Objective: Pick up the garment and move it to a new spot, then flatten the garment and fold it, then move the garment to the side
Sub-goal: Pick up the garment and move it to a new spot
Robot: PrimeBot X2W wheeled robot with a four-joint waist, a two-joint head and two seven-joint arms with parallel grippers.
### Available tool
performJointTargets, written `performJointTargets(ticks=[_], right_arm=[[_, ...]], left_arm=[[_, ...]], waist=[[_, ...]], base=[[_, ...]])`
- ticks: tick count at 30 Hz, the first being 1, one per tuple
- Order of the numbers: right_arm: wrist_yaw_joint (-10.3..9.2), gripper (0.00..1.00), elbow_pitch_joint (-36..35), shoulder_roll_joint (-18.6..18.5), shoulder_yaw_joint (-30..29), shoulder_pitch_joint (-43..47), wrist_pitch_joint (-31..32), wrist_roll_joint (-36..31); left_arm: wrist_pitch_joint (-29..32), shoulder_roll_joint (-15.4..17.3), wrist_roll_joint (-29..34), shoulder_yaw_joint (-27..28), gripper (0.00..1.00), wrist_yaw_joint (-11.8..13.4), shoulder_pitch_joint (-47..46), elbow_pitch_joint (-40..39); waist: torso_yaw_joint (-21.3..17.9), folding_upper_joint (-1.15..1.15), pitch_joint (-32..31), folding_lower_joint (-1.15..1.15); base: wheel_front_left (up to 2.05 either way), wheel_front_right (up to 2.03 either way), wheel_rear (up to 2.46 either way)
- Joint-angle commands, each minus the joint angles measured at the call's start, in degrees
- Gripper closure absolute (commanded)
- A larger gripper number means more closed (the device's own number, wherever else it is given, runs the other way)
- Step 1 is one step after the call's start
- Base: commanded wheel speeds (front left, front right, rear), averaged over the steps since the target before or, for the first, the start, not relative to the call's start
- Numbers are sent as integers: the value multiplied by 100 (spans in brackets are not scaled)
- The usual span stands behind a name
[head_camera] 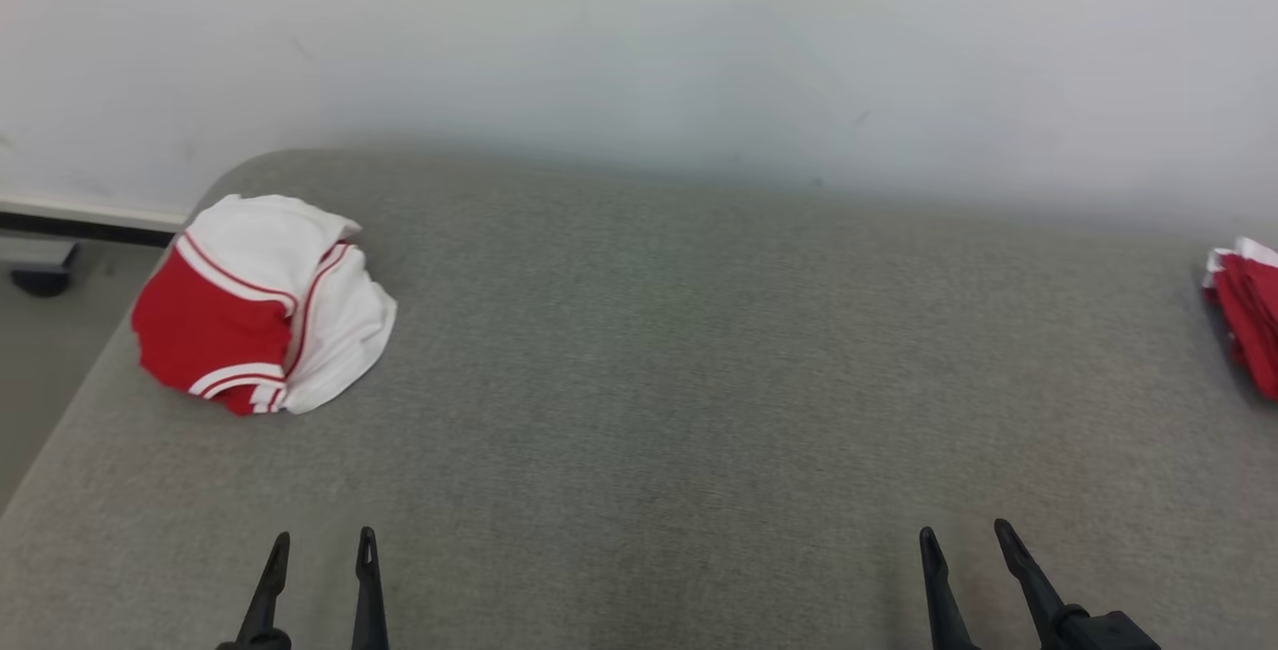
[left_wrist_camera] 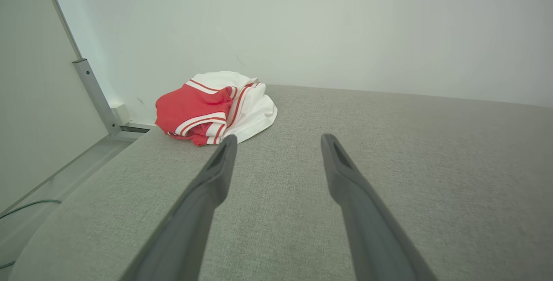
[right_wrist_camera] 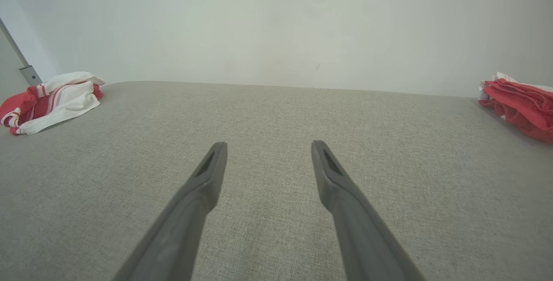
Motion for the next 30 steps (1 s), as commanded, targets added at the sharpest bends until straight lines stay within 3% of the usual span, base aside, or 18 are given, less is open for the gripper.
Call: performJointTargets(ticks=[1, 16, 30], right_arm=[[-16, 0, -1, 5, -11, 84, -3, 30], [-16, 0, 27, 6, 120, 81, -4, 83], [-16, 0, 95, 5, 380, -87, -3, 31]], left_arm=[[-14, -6, -73, -1, 0, 25, 111, -19], [-14, -6, -24, 190, 0, 59, 207, 13], [-14, -7, -135, 276, 0, 160, 227, -37]], waist=[[405, 0, -74, 0], [1512, 0, -131, 0], [1955, 0, 3, 0]], base=[[0, 0, 0], [0, 0, 0], [0, 0, 0]])
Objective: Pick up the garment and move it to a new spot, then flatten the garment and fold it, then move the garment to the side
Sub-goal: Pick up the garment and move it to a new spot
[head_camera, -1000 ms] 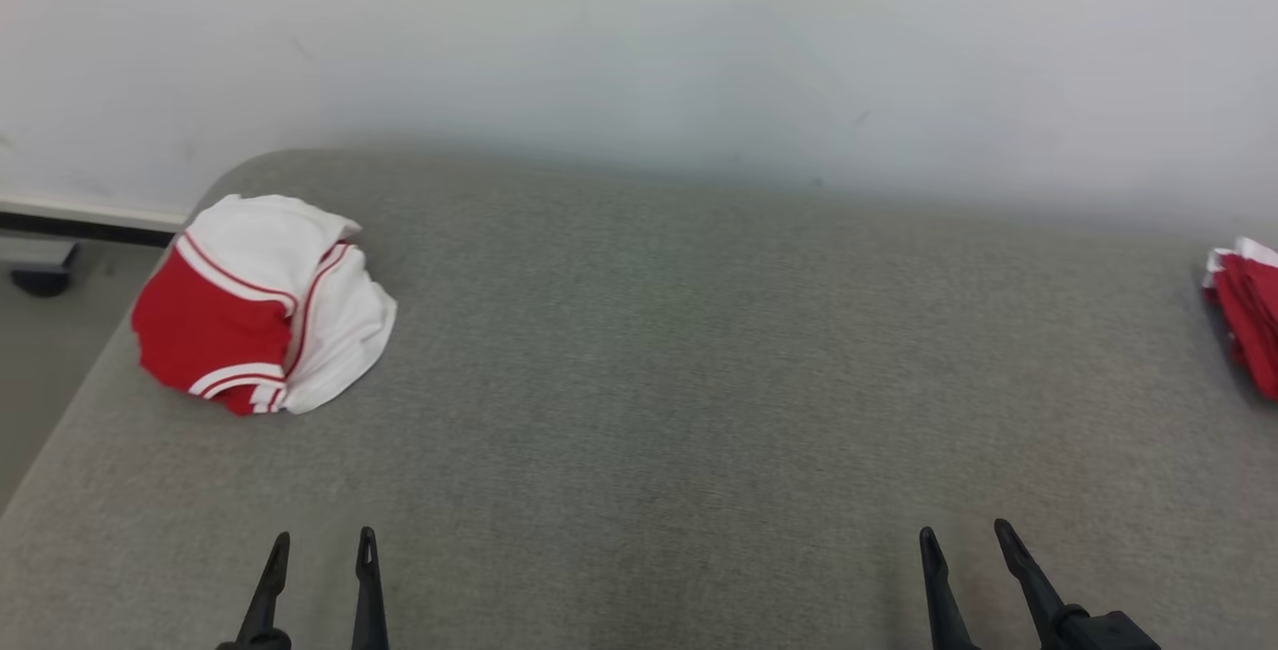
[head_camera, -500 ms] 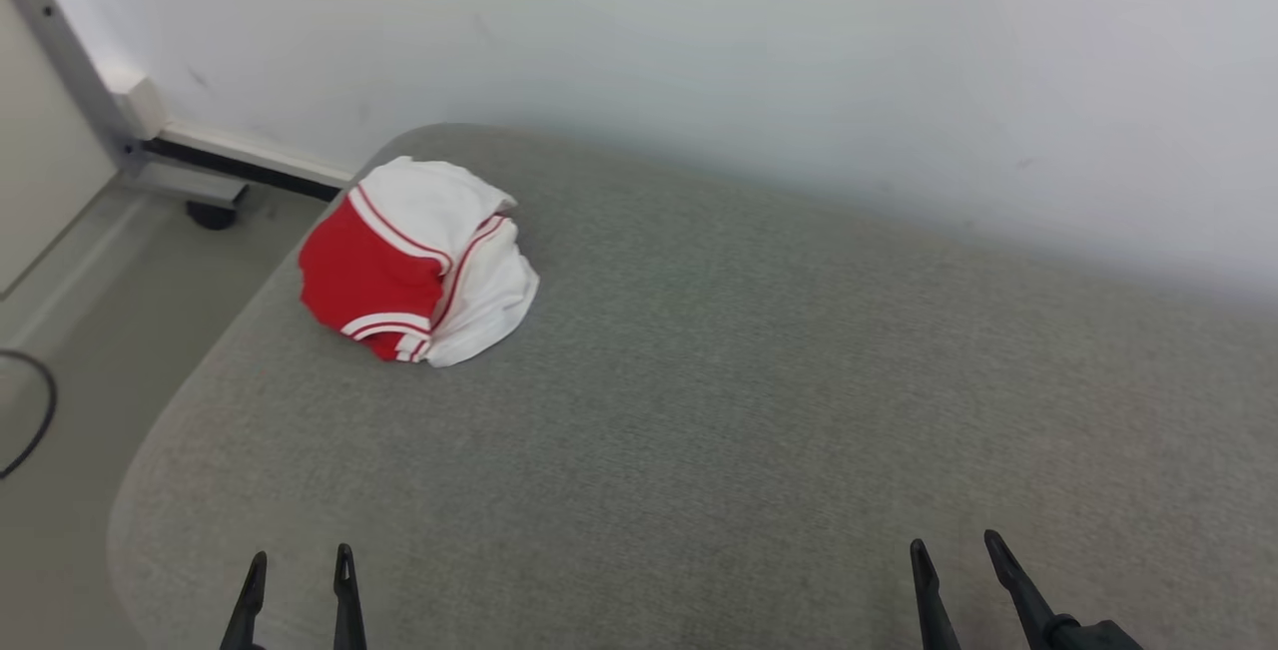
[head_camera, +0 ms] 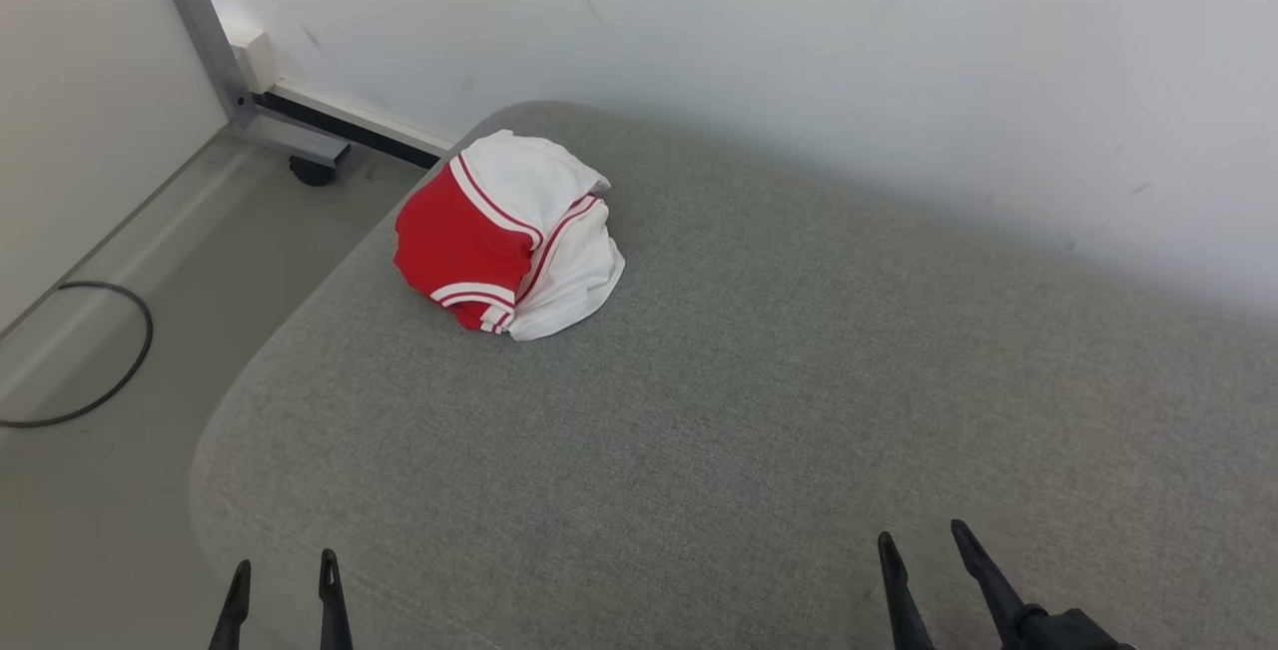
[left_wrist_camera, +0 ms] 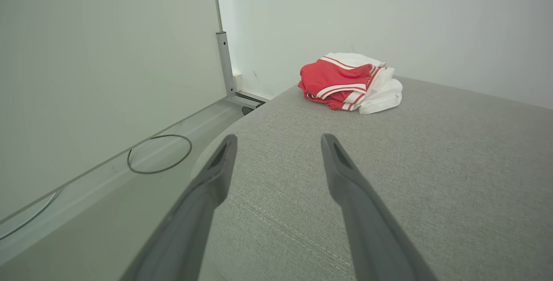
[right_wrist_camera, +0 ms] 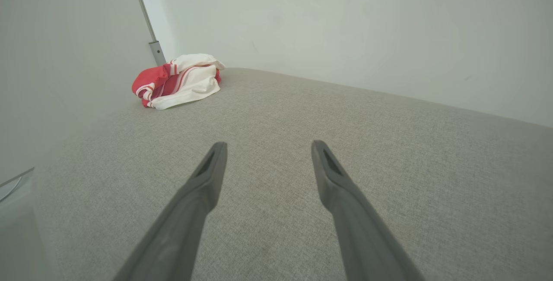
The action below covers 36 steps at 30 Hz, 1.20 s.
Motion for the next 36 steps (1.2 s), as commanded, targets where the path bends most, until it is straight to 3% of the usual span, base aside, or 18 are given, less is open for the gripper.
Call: performJointTargets(ticks=[1, 10, 15, 26, 36], right_arm=[[-16, 0, 32, 5, 46, -63, -4, -31], [-16, 0, 39, 5, 126, -175, -4, -44], [-16, 0, -18, 5, 70, -119, -4, -24], [-16, 0, -123, 3, 66, -507, -4, -170], [-16, 0, -283, 2, 163, -1199, -3, -150]], left_arm=[[-14, -7, -35, 23, 0, 28, 24, -26], [-14, -7, -91, 25, 0, 44, -68, -29], [-14, 11, -62, 49, 0, -92, -332, 92], [-14, 226, -295, 322, 0, -382, -1723, 671], [2, 922, -736, 706, 0, -567, -3498, 1643]], waist=[[44, -1, 58, 0], [81, -1, 164, 0], [0, -1, 207, 0], [-742, -1, 748, 0], [-1820, -1, 1690, 0]], base=[[0, 0, 0], [0, 0, 0], [0, 0, 0], [0, 0, 0], [0, 0, 0]])
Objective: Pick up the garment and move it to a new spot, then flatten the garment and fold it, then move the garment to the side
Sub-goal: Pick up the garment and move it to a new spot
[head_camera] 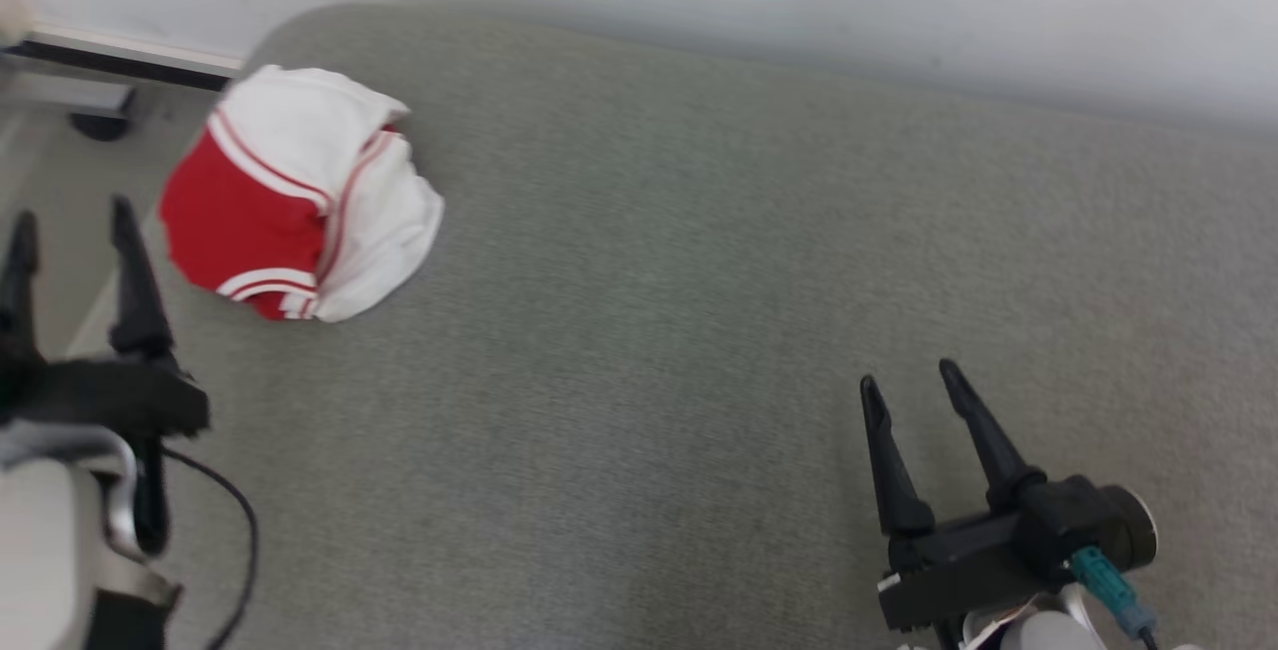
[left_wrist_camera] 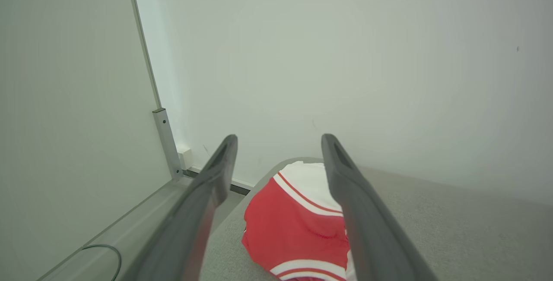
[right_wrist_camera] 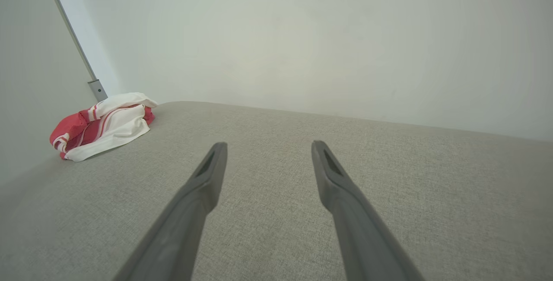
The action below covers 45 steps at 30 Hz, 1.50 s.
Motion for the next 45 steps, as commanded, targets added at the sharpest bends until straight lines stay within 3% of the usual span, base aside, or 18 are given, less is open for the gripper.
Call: performJointTargets(ticks=[1, 8, 14, 23, 36, 37, 38, 45], right_arm=[[-16, 0, -45, 2, 8, -110, -3, 21], [-16, 0, -181, 5, -6, -427, -3, 201], [-16, 0, -205, 5, 18, -520, -3, 306], [-16, 0, -309, 6, -42, -589, -3, 279], [-16, 0, -352, 6, -47, -567, -3, 207], [-16, 0, -348, 6, -52, -558, -3, 200], [-16, 0, -342, 6, -57, -542, -3, 197], [-16, 0, -256, 6, -24, -422, -3, 192]], left_arm=[[41, 73, -61, 42, 0, -7, -174, 76], [449, 800, -320, 57, 0, -78, -1045, 802], [949, 1262, -570, 19, 0, -111, -1486, 1522], [2040, 1642, -982, 46, 0, -103, -1856, 2485], [3400, 1834, -1412, -82, 0, -97, -2019, 3399], [3408, 1830, -1408, -142, 20, -97, -2011, 3405], [3350, 1826, -1415, -183, 100, -97, -1998, 3388], [2936, 1851, -1507, -483, 100, -97, -1989, 3233]], waist=[[-717, -1, 707, -1], [-1347, -1, 1195, -1], [-1648, -1, 1329, -1], [-1801, -1, 1414, -1], [-1889, -1, 1424, -1], [-1885, -1, 1412, -1], [-1877, -1, 1393, -1], [-1750, -1, 1112, -1]], base=[[0, 0, 0], [0, 0, 0], [0, 0, 0], [0, 0, 0], [0, 0, 0], [0, 0, 0], [0, 0, 0], [0, 0, 0]])
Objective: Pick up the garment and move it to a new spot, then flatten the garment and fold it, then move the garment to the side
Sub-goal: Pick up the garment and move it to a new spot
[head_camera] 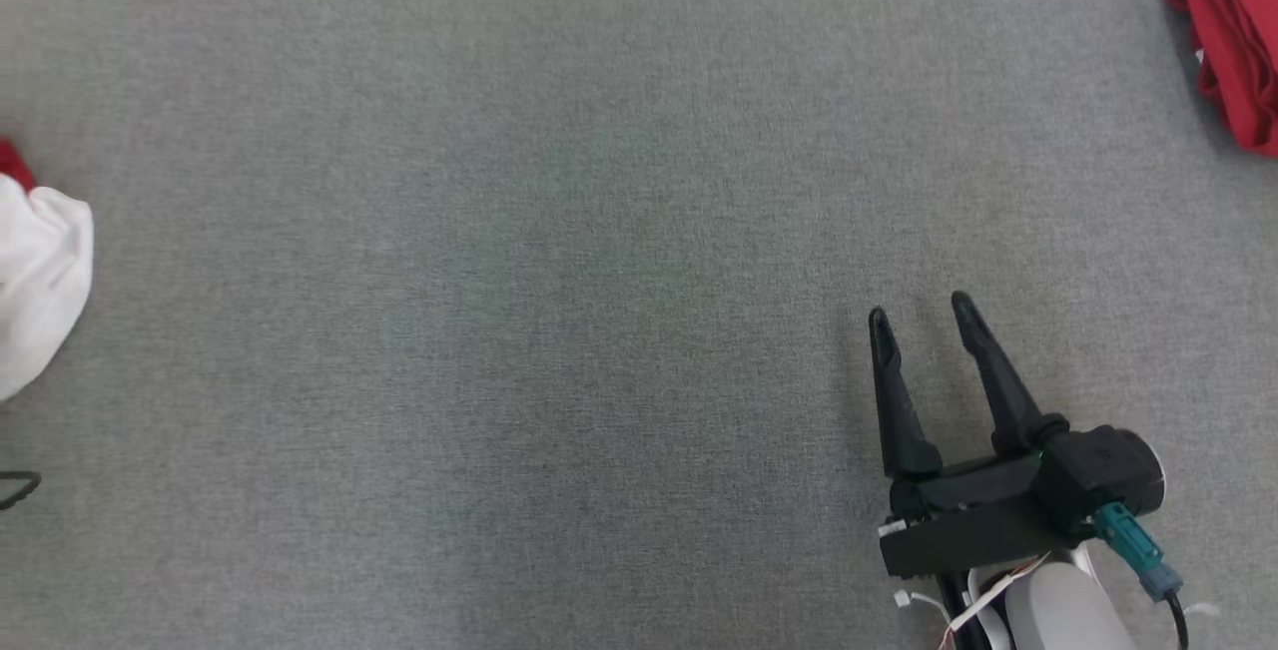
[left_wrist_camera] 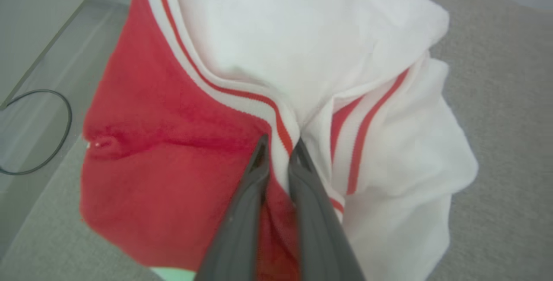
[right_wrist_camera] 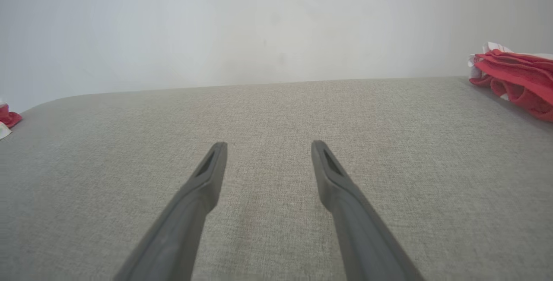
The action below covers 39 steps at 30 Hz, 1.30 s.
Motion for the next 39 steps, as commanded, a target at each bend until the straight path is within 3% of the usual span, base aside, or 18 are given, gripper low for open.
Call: performJointTargets(ticks=[1, 12, 21, 29, 39], right_arm=[[-16, 0, 28, 9, 18, 59, -3, -49], [-16, 0, 155, 8, 15, 356, -3, 69], [-17, 0, 206, 8, 64, 596, -3, 178], [-17, 0, 188, 8, 112, 688, -3, 291], [-17, 0, 196, 9, 86, 743, -3, 382]], left_arm=[[-93, 11, -46, -55, 100, 17, 18, -59], [-849, -48, -314, -531, 100, 16, -247, -699], [-1199, -210, -479, -1106, 100, 14, -533, -1700], [-966, -448, -843, -1507, 100, 13, -673, -2749], [-639, -935, -905, -1974, 100, 92, -743, -4104]], waist=[[87, 0, -161, 0], [317, 0, -834, 0], [294, 0, -1298, 0], [-6, 0, -1436, 0], [-721, 0, -1440, 0]], base=[[0, 0, 0], [0, 0, 0], [0, 0, 0], [0, 0, 0], [0, 0, 0]])
